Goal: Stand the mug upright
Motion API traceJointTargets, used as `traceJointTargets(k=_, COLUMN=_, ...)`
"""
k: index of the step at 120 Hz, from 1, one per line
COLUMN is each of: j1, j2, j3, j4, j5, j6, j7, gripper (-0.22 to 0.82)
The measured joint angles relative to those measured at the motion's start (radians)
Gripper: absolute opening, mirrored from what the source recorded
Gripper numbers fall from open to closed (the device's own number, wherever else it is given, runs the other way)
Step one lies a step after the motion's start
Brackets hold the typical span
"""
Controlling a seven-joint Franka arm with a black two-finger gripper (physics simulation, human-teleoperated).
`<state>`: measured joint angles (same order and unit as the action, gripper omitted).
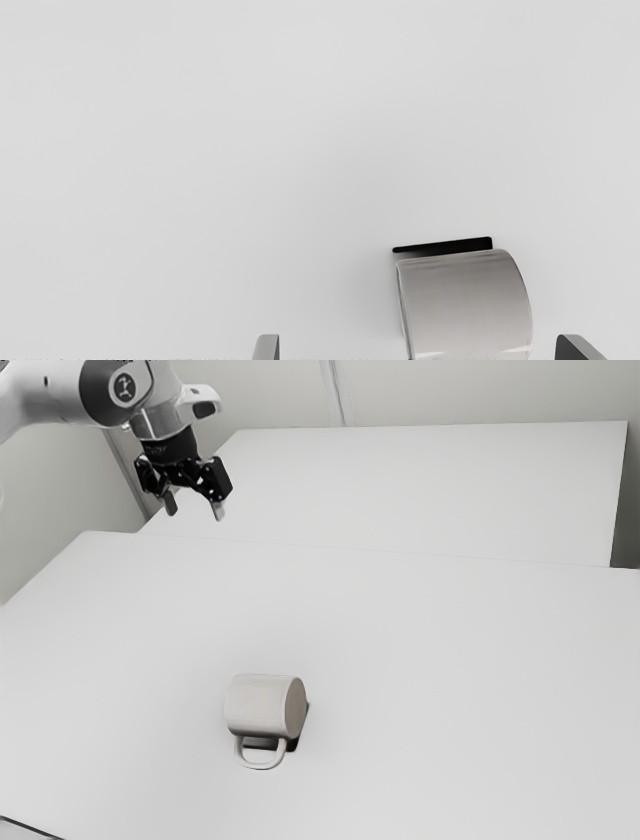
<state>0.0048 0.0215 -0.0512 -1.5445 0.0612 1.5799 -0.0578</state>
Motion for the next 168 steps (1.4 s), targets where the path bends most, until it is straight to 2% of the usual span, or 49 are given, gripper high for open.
traceJointTargets(k=28, j1=-0.011, j2=-0.016, j3=0.003, j4=-0.028, j5=-0.005, j6=0.035, j7=-0.002, gripper=0.60)
traceJointTargets(k=40, j1=-0.010, j2=-0.057, j3=0.002, j4=-0.085, j5=-0.018, j6=0.047, j7=-0.003, gripper=0.60)
traceJointTargets(k=58, j1=0.038, j2=-0.154, j3=0.002, j4=-0.262, j5=-0.070, j6=0.098, j7=-0.004, gripper=0.60)
traceJointTargets(k=74, j1=0.118, j2=-0.174, j3=0.002, j4=-0.362, j5=-0.167, j6=0.138, j7=-0.006, gripper=0.60)
traceJointTargets(k=96, j1=0.160, j2=-0.179, j3=0.003, j4=-0.498, j5=-0.308, j6=0.184, j7=0.010, gripper=0.60)
traceJointTargets(k=137, j1=0.199, j2=-0.210, j3=0.002, j4=-0.730, j5=-0.537, j6=0.342, j7=0.192, gripper=0.60)
traceJointTargets(k=168, j1=0.240, j2=-0.200, j3=0.003, j4=-0.848, j5=-0.733, j6=0.395, j7=0.392, gripper=0.60)
